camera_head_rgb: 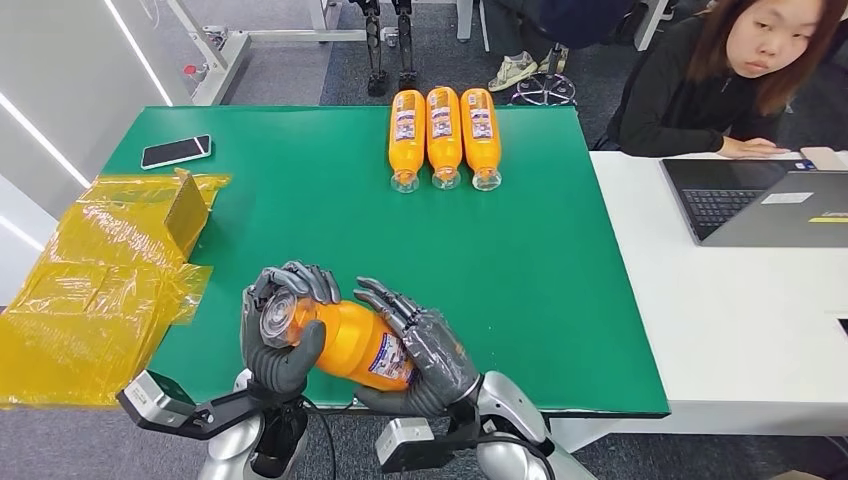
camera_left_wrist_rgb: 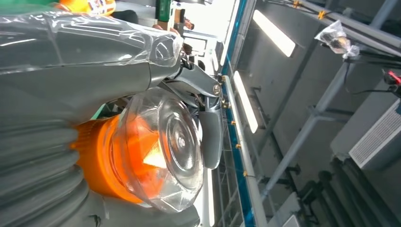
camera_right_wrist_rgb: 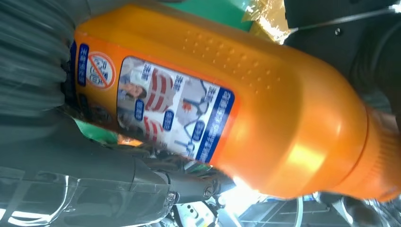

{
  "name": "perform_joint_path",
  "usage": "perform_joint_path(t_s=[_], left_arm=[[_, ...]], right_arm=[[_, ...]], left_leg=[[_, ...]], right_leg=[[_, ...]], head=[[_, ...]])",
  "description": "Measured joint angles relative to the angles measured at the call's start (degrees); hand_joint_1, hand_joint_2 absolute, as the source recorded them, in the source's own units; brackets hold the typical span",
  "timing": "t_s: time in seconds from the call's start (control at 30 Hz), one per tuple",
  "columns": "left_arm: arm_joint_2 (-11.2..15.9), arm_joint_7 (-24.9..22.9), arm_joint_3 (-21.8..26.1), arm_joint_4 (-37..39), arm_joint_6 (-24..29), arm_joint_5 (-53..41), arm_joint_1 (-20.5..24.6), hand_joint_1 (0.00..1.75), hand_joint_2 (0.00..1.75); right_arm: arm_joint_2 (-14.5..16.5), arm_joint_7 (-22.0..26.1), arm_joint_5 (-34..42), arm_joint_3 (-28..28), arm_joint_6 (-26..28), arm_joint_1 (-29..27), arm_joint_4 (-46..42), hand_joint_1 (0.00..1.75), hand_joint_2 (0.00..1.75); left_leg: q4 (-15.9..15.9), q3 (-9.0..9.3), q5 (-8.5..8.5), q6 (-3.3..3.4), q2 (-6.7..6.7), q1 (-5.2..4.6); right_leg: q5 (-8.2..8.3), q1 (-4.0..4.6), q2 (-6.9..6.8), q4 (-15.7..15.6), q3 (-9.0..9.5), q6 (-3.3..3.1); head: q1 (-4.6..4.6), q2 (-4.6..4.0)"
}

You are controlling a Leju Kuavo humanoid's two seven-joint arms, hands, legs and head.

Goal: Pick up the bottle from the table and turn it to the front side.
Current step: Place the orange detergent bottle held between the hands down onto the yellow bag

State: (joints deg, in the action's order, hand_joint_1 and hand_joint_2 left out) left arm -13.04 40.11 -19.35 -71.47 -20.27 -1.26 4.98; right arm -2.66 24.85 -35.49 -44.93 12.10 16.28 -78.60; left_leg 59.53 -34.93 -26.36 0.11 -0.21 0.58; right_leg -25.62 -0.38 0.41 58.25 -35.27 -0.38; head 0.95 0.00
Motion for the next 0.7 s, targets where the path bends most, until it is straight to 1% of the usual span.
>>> perform_joint_path(t_s=[0.27, 0.33, 0.4, 0.57, 0.7], left_arm=[[0.15, 0.04, 0.01, 0.00, 2.02, -0.57, -0.01, 1.75, 1.75], [0.33, 0.04, 0.02, 0.01, 4.85, -2.64, 0.04, 1.75, 1.75], [0.74, 0.04, 0.32, 0.31, 9.15, -5.28, 0.52, 1.75, 1.75], [2.96, 0.04, 3.59, 2.47, 19.18, -7.82, 3.00, 1.75, 1.75], [5.81, 0.04, 8.27, 3.65, 21.67, -4.45, 5.42, 1.75, 1.75]], right_arm=[[0.08, 1.78, 1.69, -0.01, 3.06, -0.56, 0.27, 0.00, 1.75], [0.08, 2.13, 2.29, -0.01, 4.08, -0.84, 0.33, 0.00, 1.75], [0.08, 2.71, 2.79, -0.01, 5.27, -1.28, 0.27, 0.00, 1.75], [0.10, 3.79, 3.42, -0.01, 6.78, -2.83, -0.54, 0.00, 1.75], [0.08, 4.75, 3.44, -0.04, 6.53, -3.64, -1.05, 0.00, 1.75]], left_leg=[[0.00, 0.00, 0.00, 0.00, 0.00, 0.00], [0.00, 0.00, 0.00, 0.00, 0.00, 0.00], [0.00, 0.01, 0.00, 0.00, 0.00, 0.00], [-0.01, 0.02, 0.01, -0.02, 0.03, 0.03], [-0.04, 0.04, 0.05, -0.07, 0.06, 0.04]], right_leg=[[0.00, 0.00, 0.00, 0.00, 0.00, 0.00], [0.00, 0.00, 0.00, 0.00, -0.01, 0.00], [0.00, 0.00, 0.00, 0.00, -0.01, 0.00], [0.00, 0.01, 0.04, 0.03, -0.01, -0.01], [0.02, 0.02, 0.08, 0.06, -0.02, -0.04]], head=[[0.00, 0.00], [0.00, 0.00], [0.01, 0.00], [-0.01, 0.00], [0.00, 0.00]])
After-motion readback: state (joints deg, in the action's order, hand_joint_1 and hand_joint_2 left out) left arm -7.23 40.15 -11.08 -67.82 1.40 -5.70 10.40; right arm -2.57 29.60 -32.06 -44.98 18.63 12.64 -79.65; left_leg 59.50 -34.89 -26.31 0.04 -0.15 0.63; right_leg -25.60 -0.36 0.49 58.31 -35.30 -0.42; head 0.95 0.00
